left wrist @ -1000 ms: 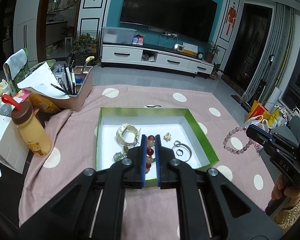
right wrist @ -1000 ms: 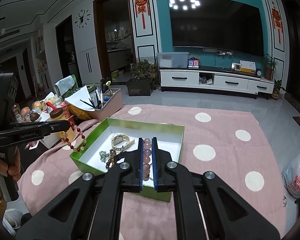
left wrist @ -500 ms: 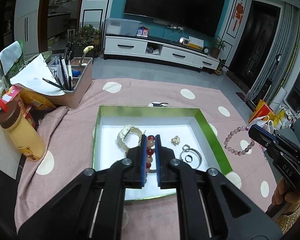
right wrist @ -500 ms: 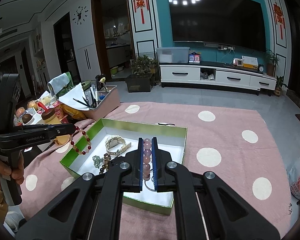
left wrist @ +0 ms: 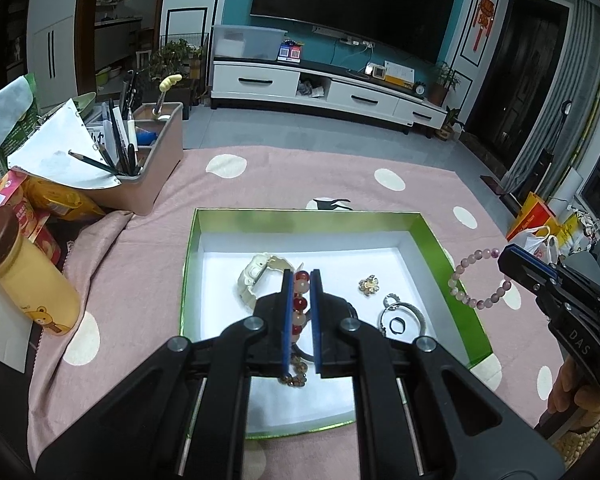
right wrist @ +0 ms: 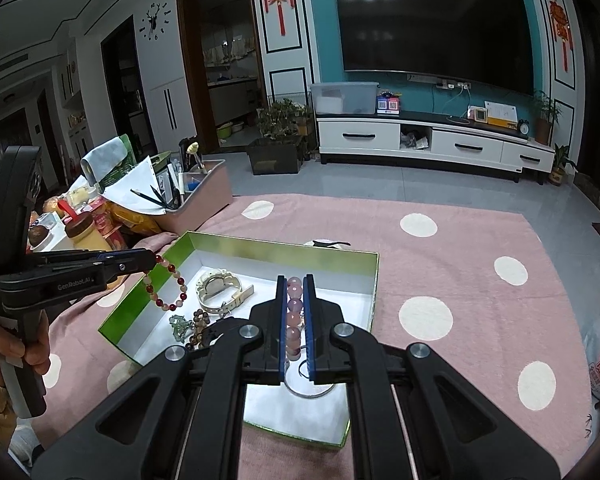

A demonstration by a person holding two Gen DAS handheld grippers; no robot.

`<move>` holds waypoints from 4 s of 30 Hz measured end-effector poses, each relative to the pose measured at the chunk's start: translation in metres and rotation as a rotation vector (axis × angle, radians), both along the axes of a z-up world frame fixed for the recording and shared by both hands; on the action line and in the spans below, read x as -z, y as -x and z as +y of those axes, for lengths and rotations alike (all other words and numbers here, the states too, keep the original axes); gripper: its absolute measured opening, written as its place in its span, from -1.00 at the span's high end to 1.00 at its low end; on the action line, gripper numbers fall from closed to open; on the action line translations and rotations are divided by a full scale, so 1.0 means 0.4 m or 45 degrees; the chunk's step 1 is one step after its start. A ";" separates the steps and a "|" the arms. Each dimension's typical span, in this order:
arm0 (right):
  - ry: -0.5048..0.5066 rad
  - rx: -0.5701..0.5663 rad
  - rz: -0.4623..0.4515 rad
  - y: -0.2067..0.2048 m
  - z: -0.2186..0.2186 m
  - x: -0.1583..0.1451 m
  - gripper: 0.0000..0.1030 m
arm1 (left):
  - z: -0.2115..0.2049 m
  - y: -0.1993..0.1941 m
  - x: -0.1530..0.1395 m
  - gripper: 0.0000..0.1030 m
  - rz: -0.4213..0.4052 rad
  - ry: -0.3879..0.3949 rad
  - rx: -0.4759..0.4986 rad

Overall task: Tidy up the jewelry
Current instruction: 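Carry the red bead bracelet over the box with the left gripper while the right carries the pink one, then lower the red bracelet into the box and open the left gripper while the right releases the pink bracelet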

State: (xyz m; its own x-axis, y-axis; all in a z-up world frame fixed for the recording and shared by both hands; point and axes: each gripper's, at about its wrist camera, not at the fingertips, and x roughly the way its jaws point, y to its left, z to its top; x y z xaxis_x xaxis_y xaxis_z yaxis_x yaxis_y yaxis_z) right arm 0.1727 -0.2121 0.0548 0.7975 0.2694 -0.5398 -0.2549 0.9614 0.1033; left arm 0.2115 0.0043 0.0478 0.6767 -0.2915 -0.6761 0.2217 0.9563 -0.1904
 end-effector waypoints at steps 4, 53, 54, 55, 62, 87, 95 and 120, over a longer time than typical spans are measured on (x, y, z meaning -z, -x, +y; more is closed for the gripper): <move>0.007 -0.003 0.013 -0.018 0.007 0.012 0.86 | -0.002 -0.017 0.012 0.86 0.010 -0.003 -0.001; 0.027 -0.033 0.153 -0.111 0.041 0.121 0.86 | -0.028 -0.125 0.124 0.86 0.119 -0.117 -0.007; 0.027 -0.034 0.155 -0.113 0.041 0.123 0.86 | -0.028 -0.125 0.125 0.86 0.120 -0.117 -0.008; 0.027 -0.035 0.158 -0.113 0.041 0.124 0.86 | -0.029 -0.126 0.127 0.86 0.123 -0.120 -0.007; 0.032 -0.049 0.185 -0.119 0.048 0.140 0.86 | -0.030 -0.134 0.137 0.85 0.135 -0.134 -0.006; 0.035 -0.043 0.242 -0.132 0.053 0.163 0.86 | -0.027 -0.136 0.158 0.86 0.163 -0.174 -0.020; 0.035 -0.035 0.261 -0.138 0.048 0.171 0.86 | -0.028 -0.139 0.162 0.85 0.169 -0.184 -0.020; 0.044 -0.024 0.288 -0.144 0.044 0.186 0.86 | -0.032 -0.148 0.179 0.85 0.195 -0.218 -0.030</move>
